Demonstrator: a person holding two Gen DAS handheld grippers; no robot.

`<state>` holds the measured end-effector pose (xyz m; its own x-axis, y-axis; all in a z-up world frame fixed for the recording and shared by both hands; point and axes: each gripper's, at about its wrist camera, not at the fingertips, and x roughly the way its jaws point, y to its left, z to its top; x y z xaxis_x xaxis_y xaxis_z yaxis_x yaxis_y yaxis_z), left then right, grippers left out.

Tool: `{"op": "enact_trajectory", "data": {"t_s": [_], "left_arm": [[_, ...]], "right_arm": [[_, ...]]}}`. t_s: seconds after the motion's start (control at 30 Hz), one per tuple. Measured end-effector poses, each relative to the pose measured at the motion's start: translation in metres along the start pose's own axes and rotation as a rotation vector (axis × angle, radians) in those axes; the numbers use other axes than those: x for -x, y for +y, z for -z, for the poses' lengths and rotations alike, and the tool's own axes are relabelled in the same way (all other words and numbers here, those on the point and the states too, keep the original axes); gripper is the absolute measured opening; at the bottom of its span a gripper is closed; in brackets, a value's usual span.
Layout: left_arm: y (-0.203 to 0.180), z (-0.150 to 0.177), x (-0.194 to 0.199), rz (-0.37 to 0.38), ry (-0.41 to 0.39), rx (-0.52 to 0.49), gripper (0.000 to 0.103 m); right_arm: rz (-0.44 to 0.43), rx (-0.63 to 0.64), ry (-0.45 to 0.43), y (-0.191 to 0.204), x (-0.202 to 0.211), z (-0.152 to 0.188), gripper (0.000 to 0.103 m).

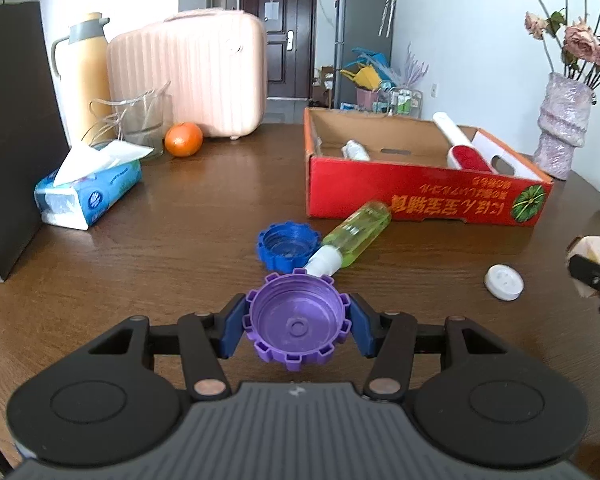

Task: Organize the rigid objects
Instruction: 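Carry the purple cap and plug adapter over the red box with both tools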

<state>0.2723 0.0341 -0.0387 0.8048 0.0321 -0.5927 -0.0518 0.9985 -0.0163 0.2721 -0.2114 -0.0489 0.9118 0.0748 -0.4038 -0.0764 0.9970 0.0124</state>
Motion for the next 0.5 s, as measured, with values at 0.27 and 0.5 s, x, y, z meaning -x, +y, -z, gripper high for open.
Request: {"op": "enact_trajectory", "data": {"t_s": [0.27, 0.5], "left_arm": [[-0.019, -0.017, 0.015, 0.031, -0.063, -0.018, 0.054], [-0.034, -0.037, 0.018, 0.042, -0.106, -0.025, 0.054]], "right_arm": [[-0.043, 0.004, -0.017, 0.015, 0.005, -0.01, 0.038], [-0.05, 0.01, -0.048, 0.022, 0.004, -0.026, 0.038]]}}
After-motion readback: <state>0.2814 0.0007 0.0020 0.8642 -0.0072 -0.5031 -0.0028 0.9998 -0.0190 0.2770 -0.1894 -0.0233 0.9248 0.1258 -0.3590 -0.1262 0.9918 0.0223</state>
